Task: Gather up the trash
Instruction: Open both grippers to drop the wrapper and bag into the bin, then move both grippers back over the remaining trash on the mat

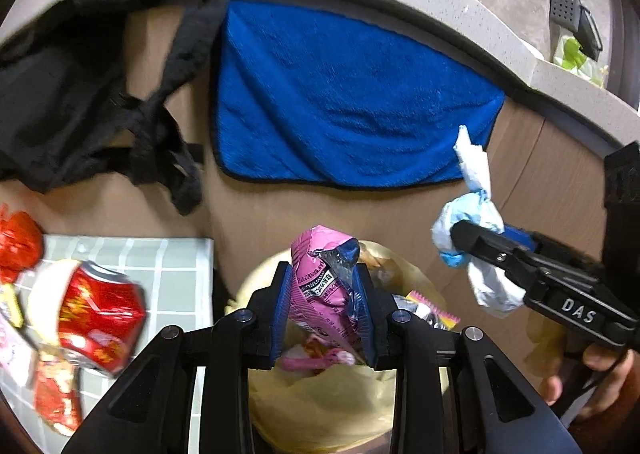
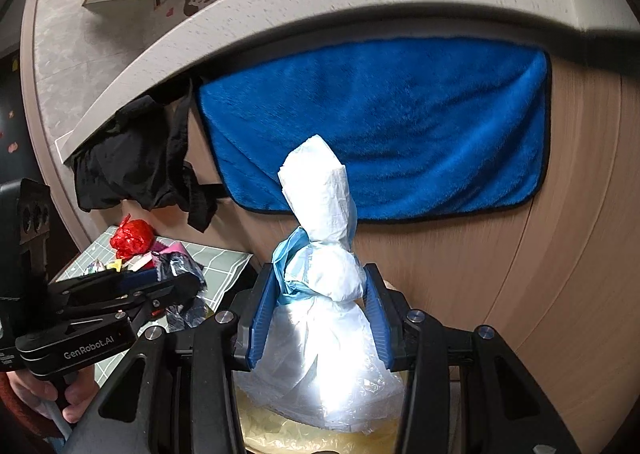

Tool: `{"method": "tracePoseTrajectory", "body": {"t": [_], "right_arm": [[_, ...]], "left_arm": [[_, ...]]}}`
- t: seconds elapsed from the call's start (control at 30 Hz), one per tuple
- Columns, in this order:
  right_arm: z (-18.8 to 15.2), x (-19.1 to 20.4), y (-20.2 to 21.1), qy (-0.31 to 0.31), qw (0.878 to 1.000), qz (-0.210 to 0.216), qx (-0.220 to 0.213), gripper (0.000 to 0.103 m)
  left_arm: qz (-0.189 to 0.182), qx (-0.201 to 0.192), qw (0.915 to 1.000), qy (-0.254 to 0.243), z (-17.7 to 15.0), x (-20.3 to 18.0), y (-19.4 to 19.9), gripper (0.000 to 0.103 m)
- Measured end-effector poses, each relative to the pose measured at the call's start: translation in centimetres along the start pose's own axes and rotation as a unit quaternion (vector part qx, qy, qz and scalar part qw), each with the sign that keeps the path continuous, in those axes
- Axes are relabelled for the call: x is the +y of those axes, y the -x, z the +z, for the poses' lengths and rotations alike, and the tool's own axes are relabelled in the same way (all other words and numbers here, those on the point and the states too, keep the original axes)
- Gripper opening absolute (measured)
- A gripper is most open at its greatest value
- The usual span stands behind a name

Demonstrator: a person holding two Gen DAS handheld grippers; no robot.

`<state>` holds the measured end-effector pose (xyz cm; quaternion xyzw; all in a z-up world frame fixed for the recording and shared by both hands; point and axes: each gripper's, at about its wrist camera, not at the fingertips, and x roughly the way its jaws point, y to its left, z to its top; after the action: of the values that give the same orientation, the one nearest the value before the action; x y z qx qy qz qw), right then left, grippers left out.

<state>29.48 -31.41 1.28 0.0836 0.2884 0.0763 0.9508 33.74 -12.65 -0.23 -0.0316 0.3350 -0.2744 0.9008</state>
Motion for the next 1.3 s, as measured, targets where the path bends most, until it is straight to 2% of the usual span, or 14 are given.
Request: {"method": "tracePoseTrajectory", "body": {"t": [0.1, 0.13, 0.23, 0.33, 0.5, 0.63, 0.9, 1.1, 1.3], "right_arm": [[-0.4, -0.9, -1.2, -0.017, 1.000, -0.005, 0.020, 0.046], [-0.5, -1.1, -1.6, -0.022, 0.999, -0.003, 0.027, 0.046], [-0.8, -1.5, -2.1, -0.036, 0.999, 0.005, 0.037, 0.047], [-0.7, -1.0, -2.1, -0.033, 0.999, -0.004, 0.041, 0.047], [-0.5, 0.8, -0.8, -0.020, 0.999, -0.017, 0.022, 0.047], [-0.4, 2.5, 0.0, -0.016, 1.000, 0.000, 0.017, 0.047], [0.1, 8.6, -0.1, 0.020, 0.999, 0.040, 0.012, 0.047], [-0.1, 14.6, -2.0, 0.048, 0.995, 0.083, 0.033, 0.047], [-1.8, 20.4, -3.1, 0.088, 0.990, 0.107, 0.040, 0.047]], "left_arm": [[-0.030, 0.015, 0.9995, 0.000, 0.1, 0.6, -1.3, 0.045], [-0.024, 0.022, 0.9995, -0.001, 0.1, 0.7, -1.7, 0.049], [-0.019, 0.032, 0.9992, 0.011, 0.1, 1.7, -1.7, 0.053], [0.006, 0.039, 0.9991, 0.019, 0.1, 2.8, -0.8, 0.053], [0.055, 0.019, 0.9974, 0.043, -0.6, 5.4, 2.3, 0.053], [0.081, 0.004, 0.9949, 0.061, -1.2, 7.9, 5.1, 0.053], [0.156, -0.039, 0.9842, 0.074, -2.1, 13.6, 12.8, 0.053], [0.211, -0.069, 0.9689, 0.109, -3.4, 18.6, 19.3, 0.053], [0.222, -0.084, 0.9603, 0.146, -6.6, 22.7, 22.9, 0.053]]}}
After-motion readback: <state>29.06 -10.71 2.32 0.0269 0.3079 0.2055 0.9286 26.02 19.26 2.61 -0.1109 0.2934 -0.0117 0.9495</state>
